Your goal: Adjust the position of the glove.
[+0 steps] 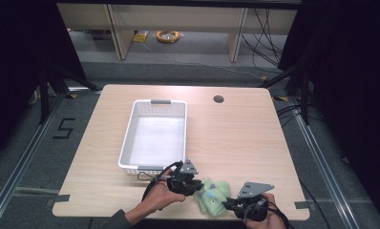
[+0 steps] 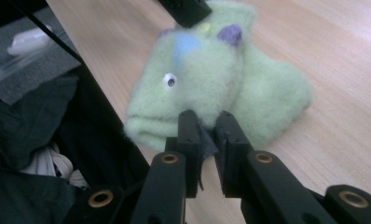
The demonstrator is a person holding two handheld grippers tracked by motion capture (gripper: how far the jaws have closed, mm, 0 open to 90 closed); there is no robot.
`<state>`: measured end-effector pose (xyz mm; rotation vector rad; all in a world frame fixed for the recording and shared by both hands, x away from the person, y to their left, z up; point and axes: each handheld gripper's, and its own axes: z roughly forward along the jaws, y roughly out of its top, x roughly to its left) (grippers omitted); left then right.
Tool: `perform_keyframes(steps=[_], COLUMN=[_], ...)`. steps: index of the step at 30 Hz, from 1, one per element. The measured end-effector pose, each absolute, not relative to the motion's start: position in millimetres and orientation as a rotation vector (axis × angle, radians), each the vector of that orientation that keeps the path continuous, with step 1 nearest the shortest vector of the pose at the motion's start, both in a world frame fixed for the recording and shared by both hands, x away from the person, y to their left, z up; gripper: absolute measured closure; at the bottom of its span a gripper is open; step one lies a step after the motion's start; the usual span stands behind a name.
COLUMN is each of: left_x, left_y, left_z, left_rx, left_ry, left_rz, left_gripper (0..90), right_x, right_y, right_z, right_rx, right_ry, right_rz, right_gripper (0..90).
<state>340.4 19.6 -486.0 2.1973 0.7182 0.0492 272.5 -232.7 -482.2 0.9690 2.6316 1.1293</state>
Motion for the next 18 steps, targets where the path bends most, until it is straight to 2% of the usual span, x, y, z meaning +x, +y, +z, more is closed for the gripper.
perform_keyframes(steps=[4,5,8,10,11,18], left_x=[335.0,333.7,326.4,324.8,318.5,313.3], left_y=[23.6,26.2,30.0,31.3,31.5,29.3], left_z=[-477.3,-473.9,-469.6,-469.4,-468.8,-475.4], left_rx=[2.14,2.136,2.102,2.076,2.071,2.066], left_ry=[0.725,0.72,0.733,0.678,0.745,0.755], left_rz=[-0.005,0.025,0.002,-0.012,-0.033,-0.04], left_gripper=[83.5,83.5,83.6,83.6,83.7,83.4], right_x=[272.9,273.4,278.3,282.4,287.4,307.3], right_y=[-237.0,-238.3,-242.7,-244.8,-247.2,-247.3], right_z=[-473.3,-470.0,-461.0,-456.7,-455.4,-452.9], right_rx=[0.982,0.977,0.966,1.0,0.974,0.953], right_ry=[2.603,2.593,2.566,2.55,2.547,2.588], right_rz=[1.181,1.182,1.176,1.161,1.163,1.147], right_gripper=[83.2,83.3,83.7,84.0,84.1,84.5])
